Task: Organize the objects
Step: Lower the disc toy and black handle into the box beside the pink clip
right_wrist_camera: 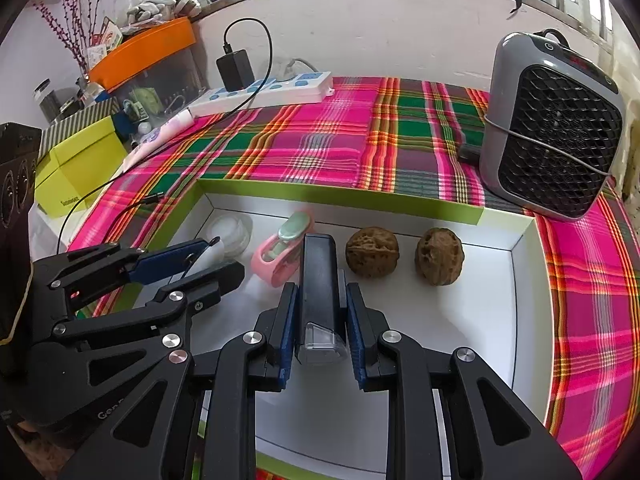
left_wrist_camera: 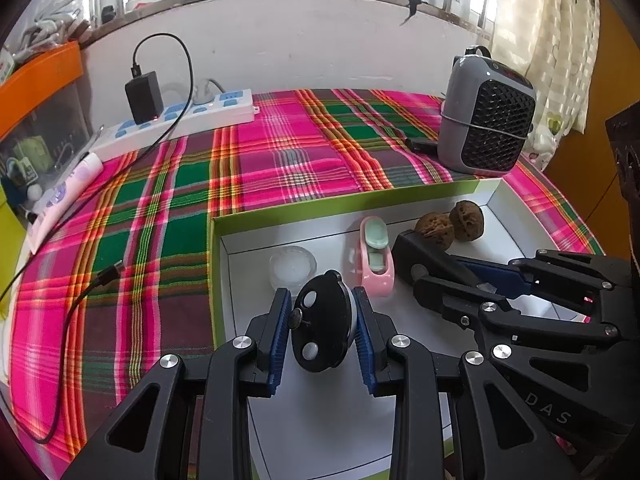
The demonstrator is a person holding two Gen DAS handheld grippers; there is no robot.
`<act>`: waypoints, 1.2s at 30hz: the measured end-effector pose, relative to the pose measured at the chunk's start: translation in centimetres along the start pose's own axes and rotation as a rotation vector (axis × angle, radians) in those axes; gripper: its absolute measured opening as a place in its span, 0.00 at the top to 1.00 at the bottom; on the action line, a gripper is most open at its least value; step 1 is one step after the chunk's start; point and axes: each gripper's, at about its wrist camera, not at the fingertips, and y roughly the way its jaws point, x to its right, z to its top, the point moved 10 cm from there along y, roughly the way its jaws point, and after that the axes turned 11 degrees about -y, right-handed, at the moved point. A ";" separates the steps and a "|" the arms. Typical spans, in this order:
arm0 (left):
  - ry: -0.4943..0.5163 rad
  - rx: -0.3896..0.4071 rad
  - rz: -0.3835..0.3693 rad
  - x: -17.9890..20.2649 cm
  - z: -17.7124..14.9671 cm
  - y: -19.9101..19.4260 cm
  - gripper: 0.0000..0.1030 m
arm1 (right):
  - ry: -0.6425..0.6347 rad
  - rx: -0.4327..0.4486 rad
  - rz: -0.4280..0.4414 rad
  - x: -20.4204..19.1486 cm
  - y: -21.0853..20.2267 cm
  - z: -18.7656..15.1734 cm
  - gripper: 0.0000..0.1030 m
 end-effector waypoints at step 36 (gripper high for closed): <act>0.009 -0.011 -0.004 0.3 -0.4 0.0 0.70 | 0.017 0.002 0.019 0.0 -0.1 0.0 0.76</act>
